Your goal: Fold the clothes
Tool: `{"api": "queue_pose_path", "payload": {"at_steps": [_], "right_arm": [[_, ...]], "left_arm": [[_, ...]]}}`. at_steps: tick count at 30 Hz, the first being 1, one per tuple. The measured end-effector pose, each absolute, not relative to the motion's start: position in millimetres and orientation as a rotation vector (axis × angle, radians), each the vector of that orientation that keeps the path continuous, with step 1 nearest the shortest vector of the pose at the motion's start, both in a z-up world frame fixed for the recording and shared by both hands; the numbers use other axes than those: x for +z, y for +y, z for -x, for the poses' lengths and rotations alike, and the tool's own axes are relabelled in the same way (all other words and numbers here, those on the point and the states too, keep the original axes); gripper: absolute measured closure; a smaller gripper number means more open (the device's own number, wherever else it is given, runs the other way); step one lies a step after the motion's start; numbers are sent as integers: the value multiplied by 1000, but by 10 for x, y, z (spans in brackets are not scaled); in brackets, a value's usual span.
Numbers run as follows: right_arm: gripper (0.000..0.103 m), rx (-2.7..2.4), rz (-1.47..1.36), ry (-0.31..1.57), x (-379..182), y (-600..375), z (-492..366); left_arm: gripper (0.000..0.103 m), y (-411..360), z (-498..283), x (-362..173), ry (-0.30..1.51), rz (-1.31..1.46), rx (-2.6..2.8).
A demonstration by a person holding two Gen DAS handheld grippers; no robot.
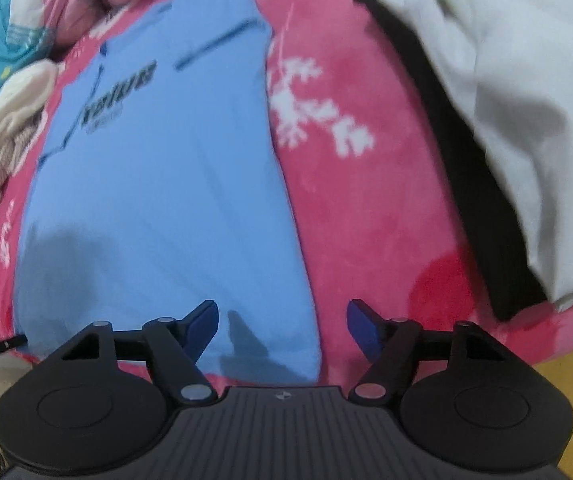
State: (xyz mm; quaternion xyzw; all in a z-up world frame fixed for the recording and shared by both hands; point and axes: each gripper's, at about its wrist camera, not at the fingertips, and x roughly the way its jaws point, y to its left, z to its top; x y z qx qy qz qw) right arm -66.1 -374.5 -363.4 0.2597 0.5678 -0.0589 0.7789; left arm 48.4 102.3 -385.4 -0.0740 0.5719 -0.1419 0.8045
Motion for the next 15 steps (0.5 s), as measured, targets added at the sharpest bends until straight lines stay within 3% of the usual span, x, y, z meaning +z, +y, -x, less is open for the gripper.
{"api": "queue_pose_path", "payload": {"at_steps": [3, 7, 10, 14, 15], "right_arm": [[39, -123, -550, 1249, -3652, -3703, 698], [63, -108, -555, 1299, -3625, -3672, 709], [75, -95, -547, 1327, -3638, -3655, 707], [97, -94, -530, 1348, -3628, -3622, 709], [98, -92, -528, 1341, -3600, -3619, 715]], "left_arm": [[85, 998, -483, -3855, 1221, 144, -297], [91, 975, -470, -3843, 1211, 133, -286], [94, 945, -459, -3832, 1202, 107, -284], [100, 878, -449, -3783, 1184, 58, -293], [101, 861, -446, -3761, 1176, 46, -301]]}}
